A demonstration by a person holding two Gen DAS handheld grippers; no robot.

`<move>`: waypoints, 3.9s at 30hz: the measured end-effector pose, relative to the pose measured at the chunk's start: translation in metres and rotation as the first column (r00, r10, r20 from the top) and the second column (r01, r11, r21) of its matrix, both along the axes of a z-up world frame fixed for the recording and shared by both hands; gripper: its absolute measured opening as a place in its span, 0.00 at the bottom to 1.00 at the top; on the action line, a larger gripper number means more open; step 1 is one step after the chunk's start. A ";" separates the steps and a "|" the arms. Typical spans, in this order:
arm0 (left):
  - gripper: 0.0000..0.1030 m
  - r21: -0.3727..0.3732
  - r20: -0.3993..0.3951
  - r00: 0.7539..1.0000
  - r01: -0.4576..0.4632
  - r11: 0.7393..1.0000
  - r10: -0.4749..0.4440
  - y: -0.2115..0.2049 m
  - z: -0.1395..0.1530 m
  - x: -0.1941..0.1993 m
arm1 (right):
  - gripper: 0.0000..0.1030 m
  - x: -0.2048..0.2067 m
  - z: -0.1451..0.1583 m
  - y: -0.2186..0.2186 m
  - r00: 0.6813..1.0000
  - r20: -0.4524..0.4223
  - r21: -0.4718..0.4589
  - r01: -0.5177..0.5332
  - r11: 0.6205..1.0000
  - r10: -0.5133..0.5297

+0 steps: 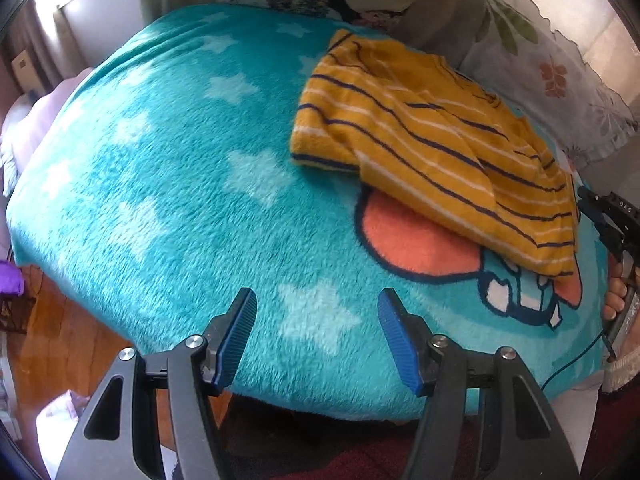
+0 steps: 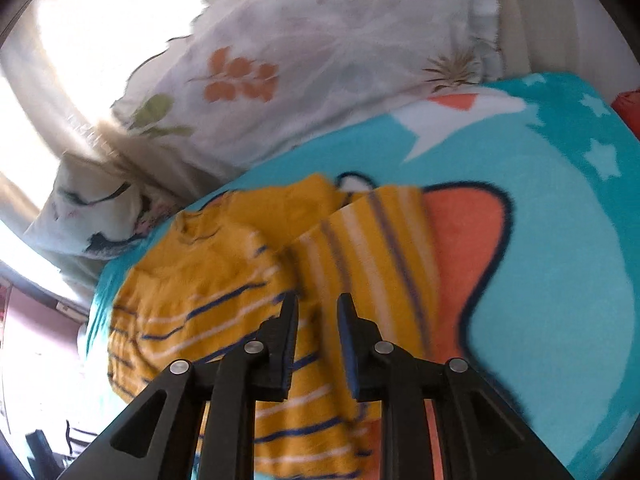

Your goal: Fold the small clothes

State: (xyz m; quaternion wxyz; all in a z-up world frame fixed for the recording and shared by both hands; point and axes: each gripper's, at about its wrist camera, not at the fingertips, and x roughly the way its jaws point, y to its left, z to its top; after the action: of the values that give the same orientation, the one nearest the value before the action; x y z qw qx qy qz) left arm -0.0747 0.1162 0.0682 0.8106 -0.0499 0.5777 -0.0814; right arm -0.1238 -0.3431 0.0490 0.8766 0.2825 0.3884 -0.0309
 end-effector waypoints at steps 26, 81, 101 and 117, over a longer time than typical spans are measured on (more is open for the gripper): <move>0.63 -0.078 0.051 0.985 0.166 0.983 -0.163 0.029 -0.013 0.147 | 0.47 0.022 0.001 0.074 0.977 -0.149 -0.168 0.126 0.978 -0.151; 0.19 -0.504 0.108 0.974 0.226 0.834 -0.198 0.001 0.045 0.085 | 0.12 0.156 0.044 0.303 0.885 -0.254 -0.370 -0.462 0.806 0.391; 0.34 -0.335 0.022 0.970 0.234 0.913 -0.241 -0.143 0.022 0.029 | 0.12 0.045 0.002 -0.023 0.980 -0.123 -0.064 -0.164 0.984 0.155; 0.34 -0.283 0.020 0.968 0.246 0.927 -0.251 -0.163 0.020 0.017 | 0.13 0.025 -0.015 -0.060 0.989 -0.112 -0.002 -0.097 0.995 0.096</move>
State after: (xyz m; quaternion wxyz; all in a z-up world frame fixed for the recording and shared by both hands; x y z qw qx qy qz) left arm -0.0576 -0.0464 0.0882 0.7734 -0.0928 0.5685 -0.2648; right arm -0.0989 -0.4029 0.0337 0.8550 0.2579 0.4499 -0.0058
